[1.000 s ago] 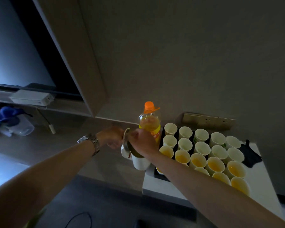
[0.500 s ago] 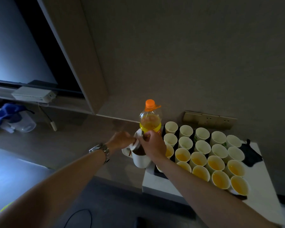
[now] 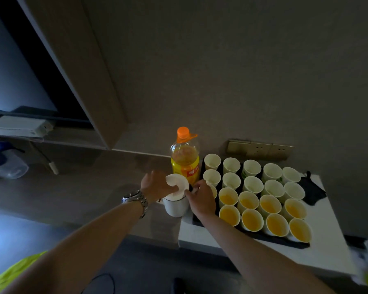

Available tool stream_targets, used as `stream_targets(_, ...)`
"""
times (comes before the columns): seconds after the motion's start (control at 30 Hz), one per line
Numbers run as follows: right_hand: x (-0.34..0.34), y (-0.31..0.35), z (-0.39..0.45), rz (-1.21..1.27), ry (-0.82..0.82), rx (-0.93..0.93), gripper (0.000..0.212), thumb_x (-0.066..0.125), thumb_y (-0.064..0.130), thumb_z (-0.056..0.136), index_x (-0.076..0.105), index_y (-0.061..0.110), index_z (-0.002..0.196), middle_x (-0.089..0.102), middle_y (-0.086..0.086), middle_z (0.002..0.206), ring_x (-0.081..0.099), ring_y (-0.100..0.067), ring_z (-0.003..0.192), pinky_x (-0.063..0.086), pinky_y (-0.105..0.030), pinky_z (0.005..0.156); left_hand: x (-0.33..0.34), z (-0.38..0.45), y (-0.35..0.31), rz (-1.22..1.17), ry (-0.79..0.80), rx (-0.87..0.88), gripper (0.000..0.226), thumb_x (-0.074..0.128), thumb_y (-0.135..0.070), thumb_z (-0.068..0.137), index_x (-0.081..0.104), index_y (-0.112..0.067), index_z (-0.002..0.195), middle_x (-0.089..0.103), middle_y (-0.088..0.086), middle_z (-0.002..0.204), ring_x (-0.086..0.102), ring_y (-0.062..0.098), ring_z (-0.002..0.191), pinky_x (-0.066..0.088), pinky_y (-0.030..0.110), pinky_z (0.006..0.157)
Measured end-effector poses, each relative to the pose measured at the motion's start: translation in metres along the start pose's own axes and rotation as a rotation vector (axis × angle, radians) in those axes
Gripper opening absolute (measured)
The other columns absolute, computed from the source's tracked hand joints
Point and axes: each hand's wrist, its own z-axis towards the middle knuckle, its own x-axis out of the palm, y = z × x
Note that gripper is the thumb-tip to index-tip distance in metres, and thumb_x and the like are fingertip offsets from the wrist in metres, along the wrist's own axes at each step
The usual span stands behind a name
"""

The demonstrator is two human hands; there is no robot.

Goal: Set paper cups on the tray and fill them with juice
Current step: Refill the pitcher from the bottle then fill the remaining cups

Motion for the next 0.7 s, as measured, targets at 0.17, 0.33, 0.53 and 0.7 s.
stream_targets(0.17, 0.004, -0.010, 0.004, 0.024, 0.018, 0.044, 0.029, 0.076, 0.037, 0.085, 0.054, 0.019, 0.083, 0.057, 0.007, 0.075, 0.059, -0.018, 0.075, 0.048, -0.032, 0.068, 0.001, 0.002, 0.003, -0.019, -0.001, 0.006, 0.059, 0.080, -0.062, 0.075, 0.069, -0.015, 0.110, 0.069, 0.000, 0.105, 0.054, 0.014, 0.083, 0.042, 0.023, 0.062)
stream_targets(0.33, 0.007, -0.014, 0.008, 0.036, 0.038, 0.064, 0.029, 0.074, 0.040, 0.087, 0.056, 0.019, 0.076, 0.061, 0.003, 0.073, 0.061, -0.018, 0.072, 0.049, -0.034, 0.067, -0.008, 0.003, 0.000, 0.055, 0.079, -0.006, 0.063, 0.073, -0.070, 0.077, 0.067, -0.018, 0.113, 0.058, -0.006, 0.093, 0.057, 0.015, 0.086, 0.045, 0.025, 0.068)
stream_targets(0.53, 0.015, -0.011, -0.016, 0.166, 0.142, 0.076, 0.039, 0.052, 0.040, 0.103, 0.053, 0.019, 0.070, 0.055, 0.004, 0.066, 0.055, -0.011, 0.062, 0.041, -0.026, 0.055, -0.014, 0.001, 0.018, -0.058, 0.208, -0.085, 0.070, 0.066, -0.088, 0.066, 0.064, -0.030, 0.106, 0.065, -0.010, 0.083, 0.064, 0.009, 0.070, 0.049, 0.022, 0.052)
stream_targets(0.7, 0.028, -0.010, -0.038, 0.109, 0.466, 0.120, 0.023, 0.051, 0.028, 0.100, 0.064, 0.011, 0.092, 0.066, 0.000, 0.076, 0.062, -0.010, 0.062, 0.052, -0.029, 0.056, -0.013, -0.006, 0.025, -0.070, 0.213, -0.122, 0.090, 0.058, -0.095, 0.062, 0.059, -0.029, 0.123, 0.072, -0.004, 0.103, 0.070, 0.016, 0.085, 0.053, 0.025, 0.062)
